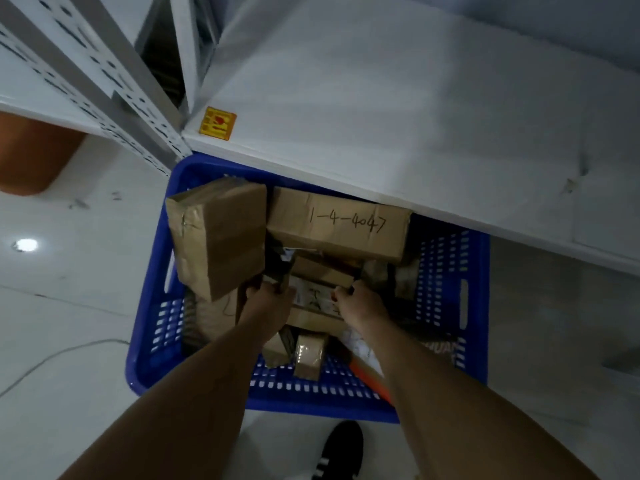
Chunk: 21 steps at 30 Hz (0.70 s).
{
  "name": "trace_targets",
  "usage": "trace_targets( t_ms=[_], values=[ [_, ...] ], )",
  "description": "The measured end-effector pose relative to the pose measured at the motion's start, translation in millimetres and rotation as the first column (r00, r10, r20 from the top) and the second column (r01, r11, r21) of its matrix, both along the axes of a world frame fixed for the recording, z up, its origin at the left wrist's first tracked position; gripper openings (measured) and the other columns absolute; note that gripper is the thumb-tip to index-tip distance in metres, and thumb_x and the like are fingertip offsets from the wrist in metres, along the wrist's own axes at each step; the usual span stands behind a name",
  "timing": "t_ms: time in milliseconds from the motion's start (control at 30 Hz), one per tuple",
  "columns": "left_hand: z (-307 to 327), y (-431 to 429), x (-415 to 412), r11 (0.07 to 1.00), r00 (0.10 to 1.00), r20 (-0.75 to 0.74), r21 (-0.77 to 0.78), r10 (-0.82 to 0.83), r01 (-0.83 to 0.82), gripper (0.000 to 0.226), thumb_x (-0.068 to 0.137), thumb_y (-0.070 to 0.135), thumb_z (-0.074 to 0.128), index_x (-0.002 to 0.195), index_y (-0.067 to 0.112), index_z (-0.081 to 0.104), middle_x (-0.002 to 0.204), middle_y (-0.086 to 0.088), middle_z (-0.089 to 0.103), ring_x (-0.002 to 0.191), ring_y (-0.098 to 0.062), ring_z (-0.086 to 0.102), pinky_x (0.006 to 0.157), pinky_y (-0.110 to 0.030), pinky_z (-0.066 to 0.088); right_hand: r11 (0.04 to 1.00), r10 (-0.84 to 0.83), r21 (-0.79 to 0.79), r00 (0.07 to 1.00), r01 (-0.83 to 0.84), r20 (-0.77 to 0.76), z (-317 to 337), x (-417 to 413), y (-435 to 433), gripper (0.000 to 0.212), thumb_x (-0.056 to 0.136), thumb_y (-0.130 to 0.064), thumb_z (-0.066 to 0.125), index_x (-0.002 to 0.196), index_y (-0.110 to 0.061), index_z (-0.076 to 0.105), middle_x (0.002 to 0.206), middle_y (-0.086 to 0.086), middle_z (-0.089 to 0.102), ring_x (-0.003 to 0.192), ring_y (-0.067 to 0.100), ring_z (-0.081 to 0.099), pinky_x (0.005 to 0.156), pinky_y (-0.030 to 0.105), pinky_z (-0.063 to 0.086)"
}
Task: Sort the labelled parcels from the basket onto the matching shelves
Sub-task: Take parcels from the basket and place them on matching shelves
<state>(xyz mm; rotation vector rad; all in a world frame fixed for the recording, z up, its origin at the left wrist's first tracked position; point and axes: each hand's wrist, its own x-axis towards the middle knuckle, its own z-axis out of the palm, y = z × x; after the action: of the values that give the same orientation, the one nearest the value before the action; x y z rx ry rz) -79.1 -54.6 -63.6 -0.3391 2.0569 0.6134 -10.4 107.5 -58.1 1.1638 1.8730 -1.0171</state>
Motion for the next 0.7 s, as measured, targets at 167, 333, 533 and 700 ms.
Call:
trace_targets(
  t_ms=[167, 333, 533, 700],
  values=[
    [-42.5, 3.7, 8.6, 0.991, 0.996, -0.079, -0.131, -0.047, 0.036, 0.067, 0.094, 0.062, 0.055, 0.142, 0.015, 0.051, 0.144, -0.016, 0.033, 0.112, -0.033, 0.053, 0.093, -0.041, 0.047, 0.986, -0.160, -0.036, 0.987, 0.160, 0.005, -58.1, -12.1, 6.7, 0.054, 0.107, -0.041, 0.046, 0.152, -0.014, 0.037, 0.119, 0.009, 0.060, 0.092, 0.023, 0.061, 0.081, 0.039, 0.056],
    [-52.4, -2.5, 11.6, 0.947, 0.959, -0.097, -0.211, -0.268, 0.243, 0.065, 0.086, 0.075, 0.052, 0.127, 0.026, 0.066, 0.145, -0.012, 0.029, 0.128, -0.035, 0.041, 0.110, -0.047, 0.038, 0.904, -0.416, -0.105, 0.909, 0.414, -0.003, -82.8, -27.0, 13.5, 0.068, 0.105, -0.048, 0.051, 0.159, -0.013, 0.030, 0.141, 0.016, 0.051, 0.123, 0.033, 0.055, 0.094, 0.035, 0.042],
    [-41.0, 4.5, 23.0, 0.916, 0.920, -0.114, -0.202, -0.374, 0.347, 0.070, 0.088, 0.080, 0.041, 0.141, 0.035, 0.051, 0.158, -0.010, 0.021, 0.142, -0.038, 0.020, 0.114, -0.048, 0.021, 0.898, -0.419, -0.190, 0.904, 0.398, -0.088, -90.2, -20.8, 1.5, 0.090, 0.092, -0.053, 0.071, 0.162, -0.022, 0.025, 0.162, 0.011, 0.036, 0.147, 0.035, 0.038, 0.117, 0.048, 0.037],
    [-36.4, 14.1, 27.8, 0.934, 0.926, -0.170, -0.178, -0.338, 0.309, 0.061, 0.093, 0.071, 0.043, 0.140, 0.033, 0.050, 0.149, -0.009, 0.037, 0.135, -0.035, 0.029, 0.110, -0.047, 0.028, 0.951, -0.253, -0.204, 0.963, 0.231, -0.091, -86.9, -19.5, 0.0, 0.067, 0.093, -0.041, 0.073, 0.151, -0.025, 0.043, 0.152, 0.009, 0.047, 0.135, 0.032, 0.050, 0.105, 0.043, 0.048]
  ],
)
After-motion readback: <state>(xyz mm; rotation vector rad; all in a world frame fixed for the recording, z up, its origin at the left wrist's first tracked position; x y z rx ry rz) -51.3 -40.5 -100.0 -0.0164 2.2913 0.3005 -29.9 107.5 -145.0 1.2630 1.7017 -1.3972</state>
